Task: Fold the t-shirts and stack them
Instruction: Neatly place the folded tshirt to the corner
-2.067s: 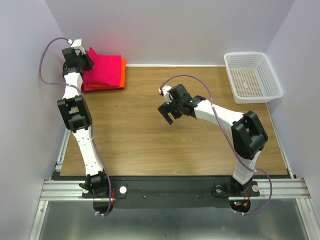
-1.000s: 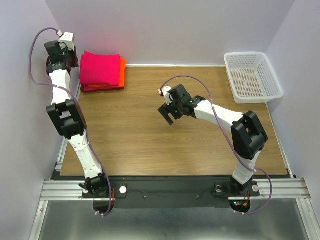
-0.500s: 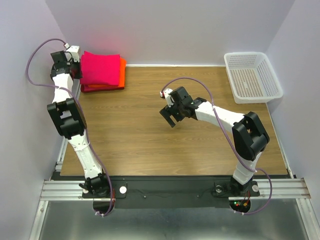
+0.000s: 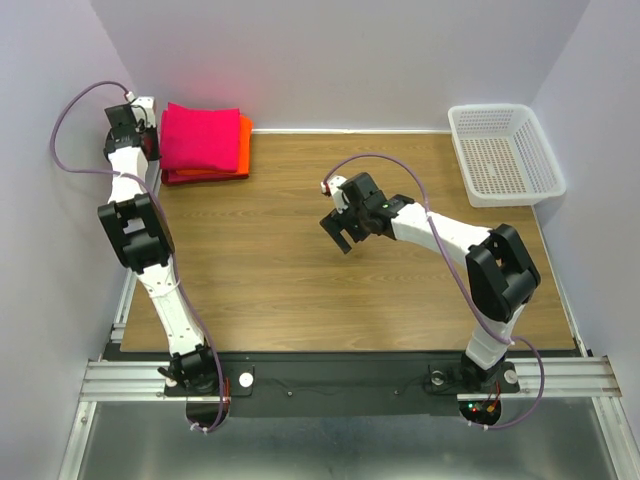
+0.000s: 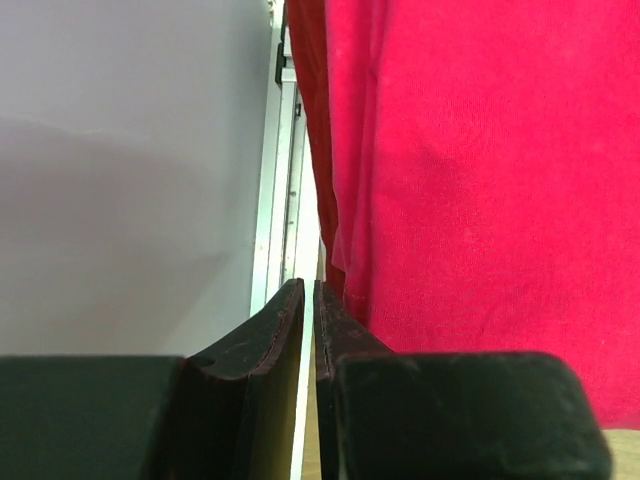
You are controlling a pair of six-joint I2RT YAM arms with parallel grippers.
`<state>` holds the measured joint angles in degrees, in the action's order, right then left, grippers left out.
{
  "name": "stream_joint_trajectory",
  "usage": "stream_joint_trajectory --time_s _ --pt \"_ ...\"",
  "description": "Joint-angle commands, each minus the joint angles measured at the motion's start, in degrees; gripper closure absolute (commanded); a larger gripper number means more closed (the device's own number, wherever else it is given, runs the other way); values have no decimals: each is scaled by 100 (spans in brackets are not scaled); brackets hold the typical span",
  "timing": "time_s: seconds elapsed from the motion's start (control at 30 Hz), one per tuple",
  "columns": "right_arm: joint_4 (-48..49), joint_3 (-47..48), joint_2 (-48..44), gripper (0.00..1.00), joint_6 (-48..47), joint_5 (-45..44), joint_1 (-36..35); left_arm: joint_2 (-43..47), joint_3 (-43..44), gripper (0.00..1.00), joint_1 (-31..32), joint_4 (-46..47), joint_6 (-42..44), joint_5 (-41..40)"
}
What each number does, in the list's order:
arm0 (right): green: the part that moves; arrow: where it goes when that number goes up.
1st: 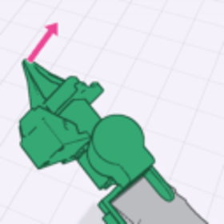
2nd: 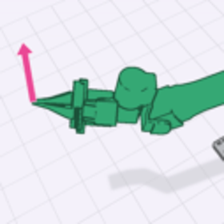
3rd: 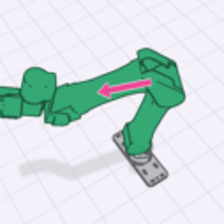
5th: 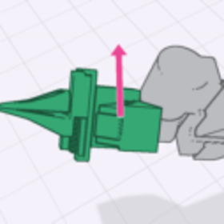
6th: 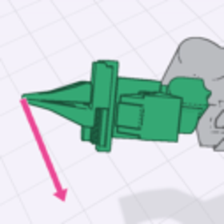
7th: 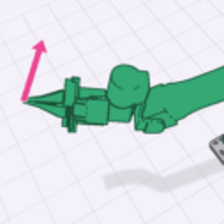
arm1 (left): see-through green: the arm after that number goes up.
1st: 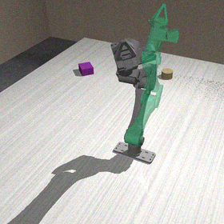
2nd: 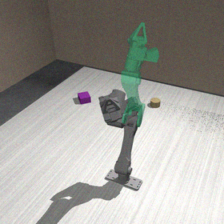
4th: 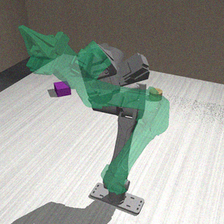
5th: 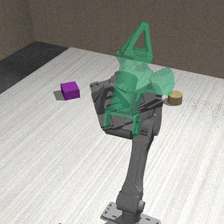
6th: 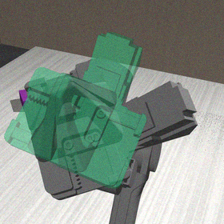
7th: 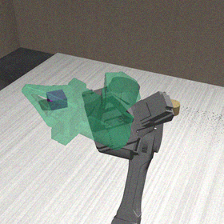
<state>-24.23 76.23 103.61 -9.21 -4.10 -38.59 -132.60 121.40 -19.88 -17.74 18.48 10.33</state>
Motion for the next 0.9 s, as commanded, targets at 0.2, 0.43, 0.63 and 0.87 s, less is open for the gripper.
stream_joint_trajectory --time_s 0.2,0.43,0.63,0.87 --pt "50 -46 -351 0 -46 -82 44 1325 -48 76 -78 1721 -1126 996" --pt "50 24 -263 0 -46 -153 44 323 946 71 -78 2010 -2453 2465" --pt "50 50 -175 0 7 -144 44 -195 964 66 -69 2687 -3060 2632" --pt "41 59 45 0 33 -179 44 -715 1034 66 -69 3074 -3281 2580"
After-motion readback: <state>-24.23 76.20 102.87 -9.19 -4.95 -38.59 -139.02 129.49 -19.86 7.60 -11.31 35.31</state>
